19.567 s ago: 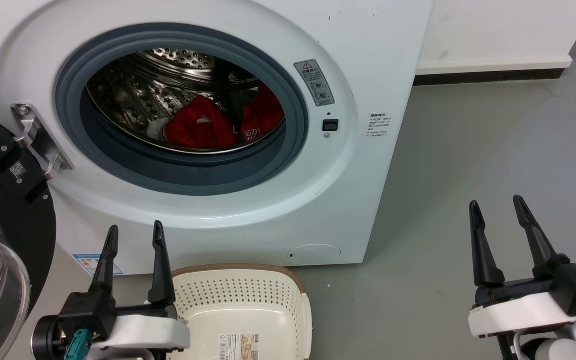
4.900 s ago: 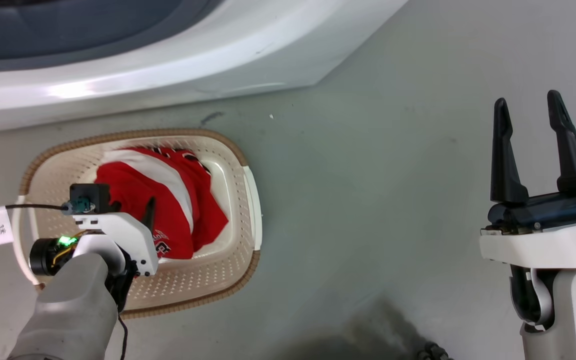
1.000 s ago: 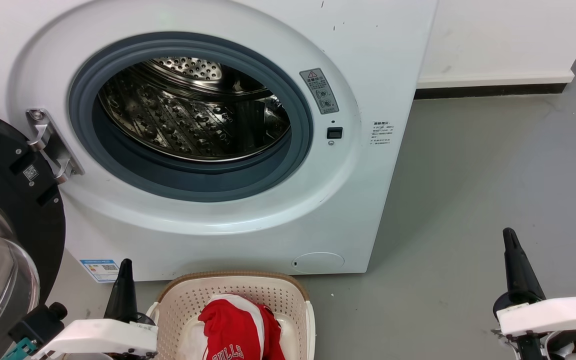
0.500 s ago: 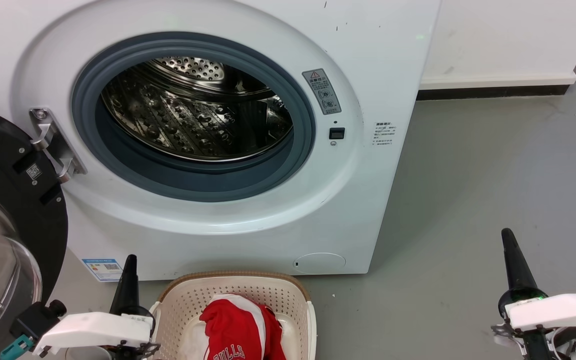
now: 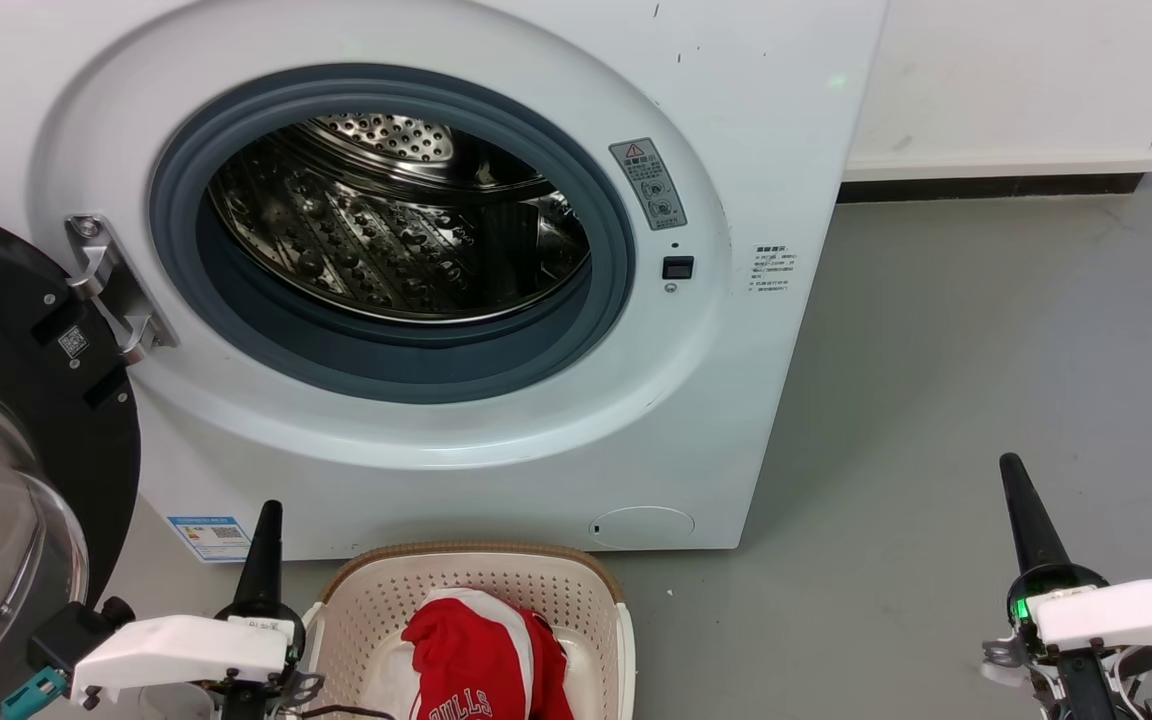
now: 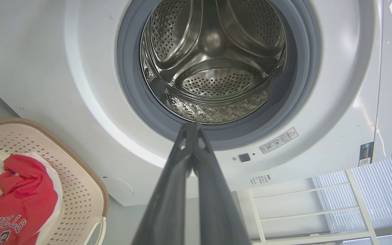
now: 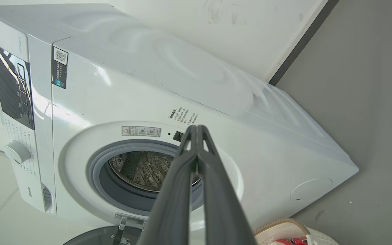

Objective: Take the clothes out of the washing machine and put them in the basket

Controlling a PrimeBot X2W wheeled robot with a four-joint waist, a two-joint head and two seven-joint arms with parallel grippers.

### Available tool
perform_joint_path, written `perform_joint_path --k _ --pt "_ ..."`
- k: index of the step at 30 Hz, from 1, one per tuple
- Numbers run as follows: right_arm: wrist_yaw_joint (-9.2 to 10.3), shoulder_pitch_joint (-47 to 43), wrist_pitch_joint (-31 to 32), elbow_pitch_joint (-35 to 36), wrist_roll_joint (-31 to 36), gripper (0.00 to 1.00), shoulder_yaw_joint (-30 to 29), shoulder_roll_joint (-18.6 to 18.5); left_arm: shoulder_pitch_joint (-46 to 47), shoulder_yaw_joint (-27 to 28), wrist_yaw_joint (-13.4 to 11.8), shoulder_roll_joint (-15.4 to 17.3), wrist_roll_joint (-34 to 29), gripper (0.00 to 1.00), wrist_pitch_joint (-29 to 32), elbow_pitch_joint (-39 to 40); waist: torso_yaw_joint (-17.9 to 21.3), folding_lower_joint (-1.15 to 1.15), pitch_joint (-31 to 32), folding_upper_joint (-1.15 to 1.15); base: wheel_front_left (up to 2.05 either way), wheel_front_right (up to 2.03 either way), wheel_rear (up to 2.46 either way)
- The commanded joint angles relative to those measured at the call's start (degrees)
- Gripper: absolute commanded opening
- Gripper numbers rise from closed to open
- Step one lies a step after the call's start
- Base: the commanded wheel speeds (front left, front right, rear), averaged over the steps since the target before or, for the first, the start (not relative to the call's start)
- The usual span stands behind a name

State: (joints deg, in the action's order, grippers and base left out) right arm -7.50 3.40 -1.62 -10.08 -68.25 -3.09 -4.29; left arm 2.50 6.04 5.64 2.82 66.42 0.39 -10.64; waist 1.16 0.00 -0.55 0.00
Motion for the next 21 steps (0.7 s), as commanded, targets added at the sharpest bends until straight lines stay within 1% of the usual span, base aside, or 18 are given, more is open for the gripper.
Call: perform_joint_path --k 1,21 --pt "0.00 1.1 0.3 0.0 -1.2 0.00 -0.1 -0.4 1.1 0.2 0.4 0.1 1.2 0.00 0.2 0.2 0.0 0.00 0.0 0.00 0.00 0.00 0.00" --pt "0.01 1.9 3.2 -1.7 -12.0 0.00 -0.8 -0.2 2.5 0.4 1.1 0.1 12.1 0.00 2.9 -1.4 -0.5 0.00 0.1 0.00 0.00 0.00 0.00"
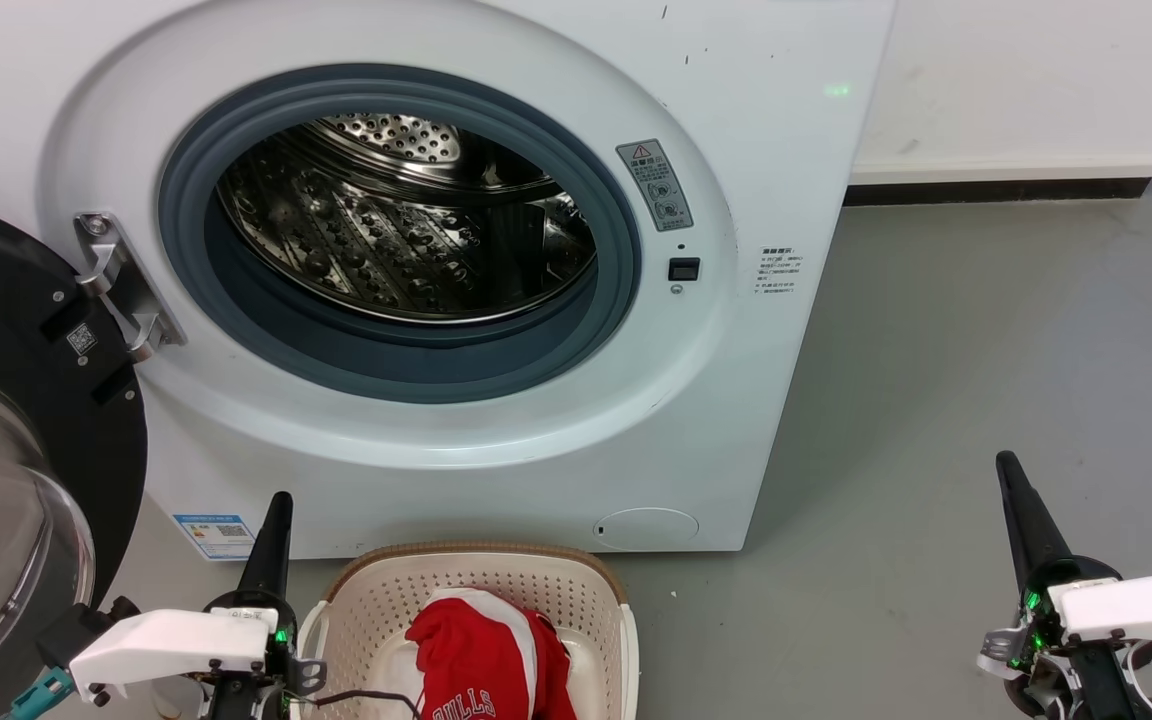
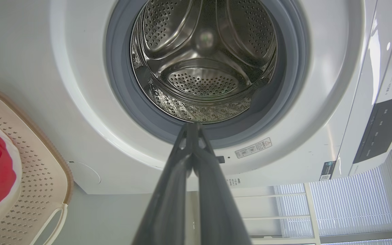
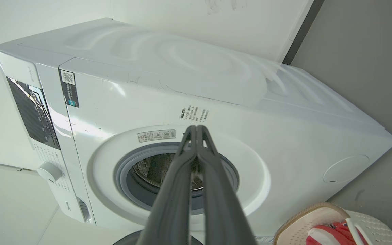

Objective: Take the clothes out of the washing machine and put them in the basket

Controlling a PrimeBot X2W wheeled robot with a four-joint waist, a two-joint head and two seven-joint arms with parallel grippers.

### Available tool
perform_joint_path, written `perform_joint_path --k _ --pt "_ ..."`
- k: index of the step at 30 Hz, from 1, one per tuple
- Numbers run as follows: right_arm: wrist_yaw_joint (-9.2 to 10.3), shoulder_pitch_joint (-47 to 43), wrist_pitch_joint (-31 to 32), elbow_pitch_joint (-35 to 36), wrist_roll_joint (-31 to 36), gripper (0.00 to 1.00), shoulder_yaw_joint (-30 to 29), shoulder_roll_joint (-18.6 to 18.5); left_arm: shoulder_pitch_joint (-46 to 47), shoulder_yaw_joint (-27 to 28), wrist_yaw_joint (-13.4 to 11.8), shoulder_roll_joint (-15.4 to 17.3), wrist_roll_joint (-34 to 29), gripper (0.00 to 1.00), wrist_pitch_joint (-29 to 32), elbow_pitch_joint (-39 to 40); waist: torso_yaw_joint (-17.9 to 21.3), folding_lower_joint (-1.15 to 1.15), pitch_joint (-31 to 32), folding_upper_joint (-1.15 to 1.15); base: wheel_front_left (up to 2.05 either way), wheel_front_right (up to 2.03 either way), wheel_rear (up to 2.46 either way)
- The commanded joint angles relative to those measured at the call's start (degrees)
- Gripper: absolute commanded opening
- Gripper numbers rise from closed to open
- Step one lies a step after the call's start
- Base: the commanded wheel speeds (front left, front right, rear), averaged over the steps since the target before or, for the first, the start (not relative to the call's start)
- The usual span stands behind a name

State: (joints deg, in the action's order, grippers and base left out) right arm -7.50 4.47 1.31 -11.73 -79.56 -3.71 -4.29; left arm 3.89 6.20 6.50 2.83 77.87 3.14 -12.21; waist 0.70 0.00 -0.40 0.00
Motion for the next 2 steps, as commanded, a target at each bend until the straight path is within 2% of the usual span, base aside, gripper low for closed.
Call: perform_joint_path --k 1,2 --pt "0.01 0.9 0.4 -0.2 -1.2 0.00 -0.2 -0.2 1.2 0.2 0.2 0.1 1.1 0.00 0.3 0.1 0.0 0.00 0.0 0.00 0.00 0.00 0.00" --pt "0.01 0.9 0.5 -0.2 -1.7 0.00 -0.2 -0.2 1.2 0.3 0.3 0.1 1.6 0.00 0.4 0.0 0.0 0.00 0.0 0.00 0.00 0.00 0.00"
